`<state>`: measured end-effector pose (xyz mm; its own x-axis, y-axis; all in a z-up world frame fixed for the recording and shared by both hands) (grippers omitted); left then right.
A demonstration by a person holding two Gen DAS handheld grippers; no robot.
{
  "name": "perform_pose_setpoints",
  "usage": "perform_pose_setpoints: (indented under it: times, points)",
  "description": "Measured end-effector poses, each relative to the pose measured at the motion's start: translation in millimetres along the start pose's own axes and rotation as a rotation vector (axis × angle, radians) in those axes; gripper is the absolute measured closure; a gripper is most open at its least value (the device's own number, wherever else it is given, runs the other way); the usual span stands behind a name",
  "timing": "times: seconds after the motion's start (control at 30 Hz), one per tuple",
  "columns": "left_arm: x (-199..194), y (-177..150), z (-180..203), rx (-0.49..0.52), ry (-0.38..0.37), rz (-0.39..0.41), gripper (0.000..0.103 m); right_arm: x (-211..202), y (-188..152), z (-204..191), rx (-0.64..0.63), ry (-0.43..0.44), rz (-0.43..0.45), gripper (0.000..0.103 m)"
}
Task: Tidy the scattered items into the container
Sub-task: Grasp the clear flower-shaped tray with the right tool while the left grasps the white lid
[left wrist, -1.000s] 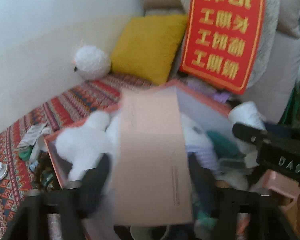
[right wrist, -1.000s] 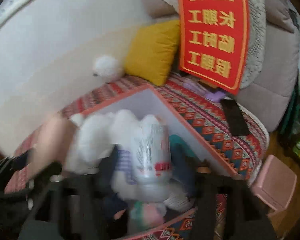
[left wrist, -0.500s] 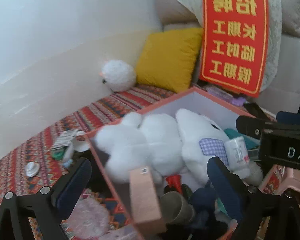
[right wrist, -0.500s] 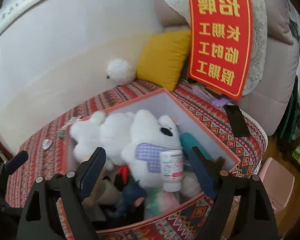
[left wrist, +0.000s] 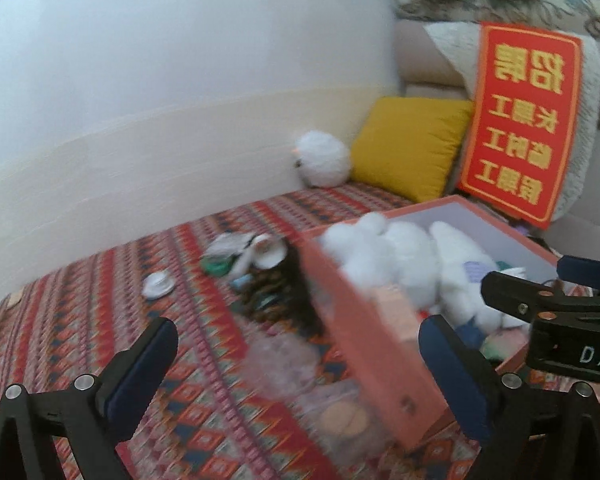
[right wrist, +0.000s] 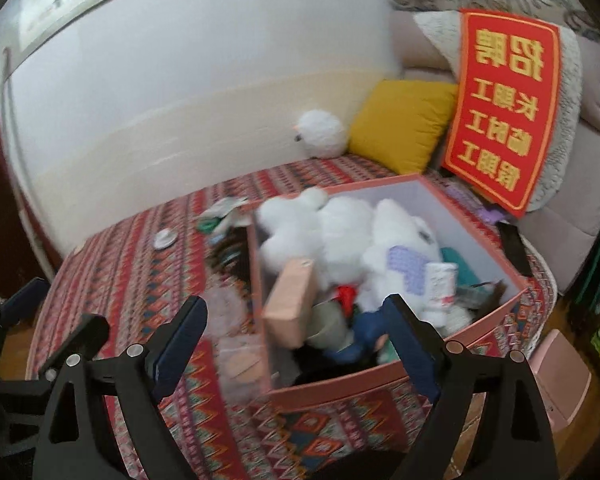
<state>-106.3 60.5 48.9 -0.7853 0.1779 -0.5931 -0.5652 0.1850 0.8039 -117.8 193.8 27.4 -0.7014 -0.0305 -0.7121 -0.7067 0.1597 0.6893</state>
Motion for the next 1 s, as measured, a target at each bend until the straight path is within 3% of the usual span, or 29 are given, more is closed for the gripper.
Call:
perform_pose_setpoints:
  times: [0.13, 0.33, 0.53, 0.7, 1.0]
  points:
    - [-11, -35, -60, -0.079, 0.074, -0.025, 0.003, 15, -24, -44, -0.076, 0.036, -0.053, 0.011]
    - [0, -97, -145, -0.232, 0.173, -0.129, 0.002, 54, -61, -94, -0.151, 0.086, -0.163, 0.011]
    - [33, -137, -168, -0.271, 0.196, -0.222, 0.002, 106, -89, -115, -0.194, 0.084, -0.265, 0.011]
    - [76, -130, -161, -0.229, 0.149, -0.258, 0.002, 154, -90, -117, -0.193, 0.048, -0.323, 0.011]
    - [185, -77, -158, -0.128, 0.111, -0.294, 0.002, 252, -69, -114, -0.125, 0.027, -0.441, 0.007]
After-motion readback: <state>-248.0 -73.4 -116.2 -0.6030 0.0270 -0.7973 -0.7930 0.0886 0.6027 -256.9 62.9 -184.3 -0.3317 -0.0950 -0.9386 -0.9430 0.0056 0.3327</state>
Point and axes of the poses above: each gripper's, at about its wrist camera, not at the fingertips, and x roughly the way its jaws point, z to its right, y to its top, the point moved 7 cm from there along x, roughly the way its jaws point, and after that the axes turned 6 degrees about -z, right-handed, at the moved point
